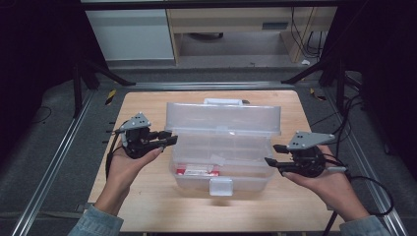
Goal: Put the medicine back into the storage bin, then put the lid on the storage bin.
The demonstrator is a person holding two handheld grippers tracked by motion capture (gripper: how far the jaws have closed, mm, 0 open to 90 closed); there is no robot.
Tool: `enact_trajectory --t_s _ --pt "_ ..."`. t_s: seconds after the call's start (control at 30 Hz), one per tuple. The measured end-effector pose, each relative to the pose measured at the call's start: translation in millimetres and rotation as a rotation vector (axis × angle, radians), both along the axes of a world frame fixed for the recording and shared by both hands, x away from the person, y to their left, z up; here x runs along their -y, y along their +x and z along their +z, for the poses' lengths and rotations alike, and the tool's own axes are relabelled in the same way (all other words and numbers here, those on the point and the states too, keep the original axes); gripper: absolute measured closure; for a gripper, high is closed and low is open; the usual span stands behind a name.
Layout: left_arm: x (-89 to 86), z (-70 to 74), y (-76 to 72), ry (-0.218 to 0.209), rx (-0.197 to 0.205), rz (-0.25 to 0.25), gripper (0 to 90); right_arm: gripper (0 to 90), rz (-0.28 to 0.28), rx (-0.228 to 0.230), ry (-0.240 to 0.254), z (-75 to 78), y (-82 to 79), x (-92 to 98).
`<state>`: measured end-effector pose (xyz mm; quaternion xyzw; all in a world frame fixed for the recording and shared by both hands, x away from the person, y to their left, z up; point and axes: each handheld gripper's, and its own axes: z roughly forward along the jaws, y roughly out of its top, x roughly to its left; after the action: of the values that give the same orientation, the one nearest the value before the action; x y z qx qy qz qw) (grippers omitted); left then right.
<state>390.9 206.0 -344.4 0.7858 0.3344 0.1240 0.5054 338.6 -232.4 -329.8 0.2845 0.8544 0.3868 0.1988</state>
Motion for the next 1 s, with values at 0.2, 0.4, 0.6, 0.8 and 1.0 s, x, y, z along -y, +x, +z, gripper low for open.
enact_trajectory --t_s 0.2,0.4,0.6,0.8,1.0 --pt "-0.7 -2.8 -3.5 0.012 -0.010 -0.010 64.2 52.8 -0.071 0.006 0.013 -0.6 -1.5 17.4" --pt "-1.8 -5.2 -7.7 0.023 -0.015 -0.016 64.1 54.4 -0.134 0.000 0.022 -2.8 -1.0 30.0" --pt "-9.1 -11.9 -14.2 0.034 -0.034 -0.023 64.2 61.9 -0.130 -0.008 0.030 -6.5 -4.5 33.5" --pt "-18.1 -17.0 -15.4 0.017 -0.049 -0.015 64.3 64.6 -0.124 -0.015 0.035 -9.7 -9.0 34.5" --pt "-18.7 -21.6 -17.9 0.018 -0.044 -0.023 64.7 63.5 -0.135 -0.016 0.039 -12.6 -10.6 37.7"
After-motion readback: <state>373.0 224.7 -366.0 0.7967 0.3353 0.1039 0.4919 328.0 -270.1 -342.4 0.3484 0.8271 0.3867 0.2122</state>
